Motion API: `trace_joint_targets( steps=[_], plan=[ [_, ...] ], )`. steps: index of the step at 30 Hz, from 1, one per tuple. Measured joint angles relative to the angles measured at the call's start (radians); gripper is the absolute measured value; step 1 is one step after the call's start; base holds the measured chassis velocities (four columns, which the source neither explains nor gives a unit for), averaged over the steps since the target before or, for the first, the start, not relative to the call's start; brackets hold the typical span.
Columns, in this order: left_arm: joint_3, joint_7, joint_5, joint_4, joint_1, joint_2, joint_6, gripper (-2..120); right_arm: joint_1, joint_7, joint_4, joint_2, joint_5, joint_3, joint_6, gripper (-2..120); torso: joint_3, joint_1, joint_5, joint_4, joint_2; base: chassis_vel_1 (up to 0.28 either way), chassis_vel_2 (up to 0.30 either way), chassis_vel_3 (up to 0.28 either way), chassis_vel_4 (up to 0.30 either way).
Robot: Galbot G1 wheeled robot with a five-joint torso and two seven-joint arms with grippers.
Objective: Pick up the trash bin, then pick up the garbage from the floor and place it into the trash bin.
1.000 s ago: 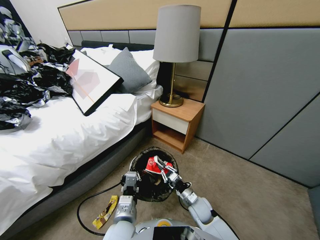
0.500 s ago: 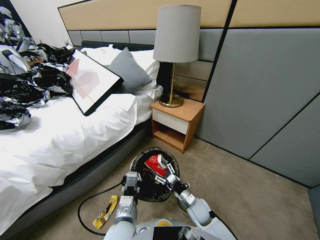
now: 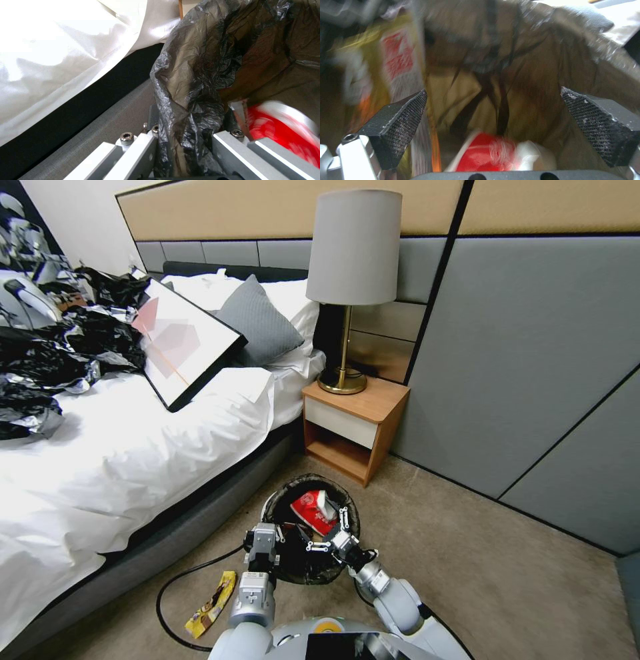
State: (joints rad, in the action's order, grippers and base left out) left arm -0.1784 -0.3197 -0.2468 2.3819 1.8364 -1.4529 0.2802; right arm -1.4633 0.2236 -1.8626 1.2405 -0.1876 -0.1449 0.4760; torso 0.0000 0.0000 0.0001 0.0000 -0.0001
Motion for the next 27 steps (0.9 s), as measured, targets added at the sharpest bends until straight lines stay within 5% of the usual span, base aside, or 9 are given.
trace_joint_targets(
  steps=[16, 27],
  plan=[
    [-0.029, -0.002, 0.022, 0.007, -0.008, 0.001, -0.001, 0, -0.069, -0.007, -0.055, -0.057, -0.05, -0.112, 0.003, 100, 0.0, 0.0, 0.0, 0.0, 0.0, 0.0, 0.0, 0.0, 0.0],
    [-0.034, -0.002, 0.028, -0.022, -0.02, -0.005, -0.001, 0, -0.154, -0.081, -0.236, -0.018, -0.003, -0.19, 0.037, 100, 0.0, 0.0, -0.0002, 0.0, 0.0, 0.0, 0.0, 0.0, 0.0]
  ],
)
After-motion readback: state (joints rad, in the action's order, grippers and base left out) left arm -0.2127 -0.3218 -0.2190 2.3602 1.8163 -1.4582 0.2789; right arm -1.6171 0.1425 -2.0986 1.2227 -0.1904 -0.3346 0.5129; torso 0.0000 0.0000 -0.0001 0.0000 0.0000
